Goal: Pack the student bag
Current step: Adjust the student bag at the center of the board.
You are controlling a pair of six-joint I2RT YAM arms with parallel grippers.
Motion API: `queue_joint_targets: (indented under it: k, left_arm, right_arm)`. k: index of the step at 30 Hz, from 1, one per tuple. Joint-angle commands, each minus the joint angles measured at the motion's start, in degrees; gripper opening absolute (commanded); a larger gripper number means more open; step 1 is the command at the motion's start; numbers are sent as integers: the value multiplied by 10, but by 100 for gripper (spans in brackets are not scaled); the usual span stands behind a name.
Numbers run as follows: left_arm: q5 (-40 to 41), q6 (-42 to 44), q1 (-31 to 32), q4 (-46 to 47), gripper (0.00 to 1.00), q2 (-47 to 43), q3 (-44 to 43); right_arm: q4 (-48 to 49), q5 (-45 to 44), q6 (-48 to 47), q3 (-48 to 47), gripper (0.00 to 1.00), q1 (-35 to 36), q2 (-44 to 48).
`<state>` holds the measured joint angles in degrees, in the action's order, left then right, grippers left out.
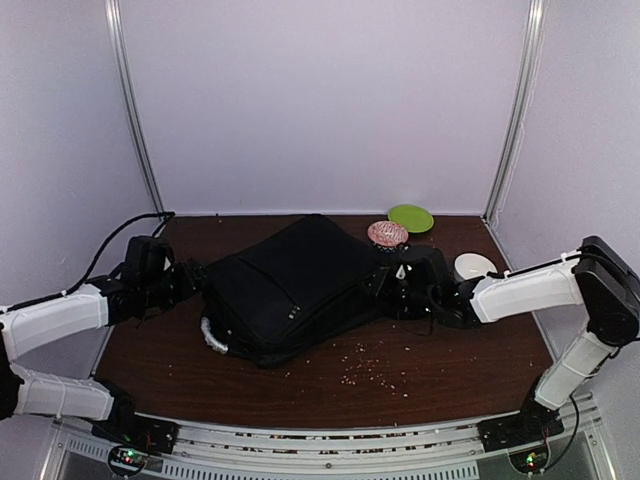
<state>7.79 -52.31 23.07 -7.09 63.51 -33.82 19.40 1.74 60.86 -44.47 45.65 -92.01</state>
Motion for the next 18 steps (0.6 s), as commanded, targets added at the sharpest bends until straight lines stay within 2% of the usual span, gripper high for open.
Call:
queue_joint_targets:
  k: [1, 4, 7, 12, 18]
  left_arm:
    - [46, 56, 7, -78, 93, -94, -27]
    - [67, 67, 16, -156, 96, -176, -8]
    - [56, 67, 22, -209, 97, -245, 27]
    - [36, 56, 22, -262, 97, -317, 82]
    - [28, 46, 22, -256, 96, -355, 102]
  right_arm:
    - [-95, -52, -93, 9, 49, 46, 77]
    - [-123, -73, -174, 4, 52, 105, 112]
    - [-166, -76, -254, -38, 52, 177, 104]
    - [-285, -123, -386, -167, 52, 262, 36]
    - [-380, -192, -471, -319, 53, 307, -77]
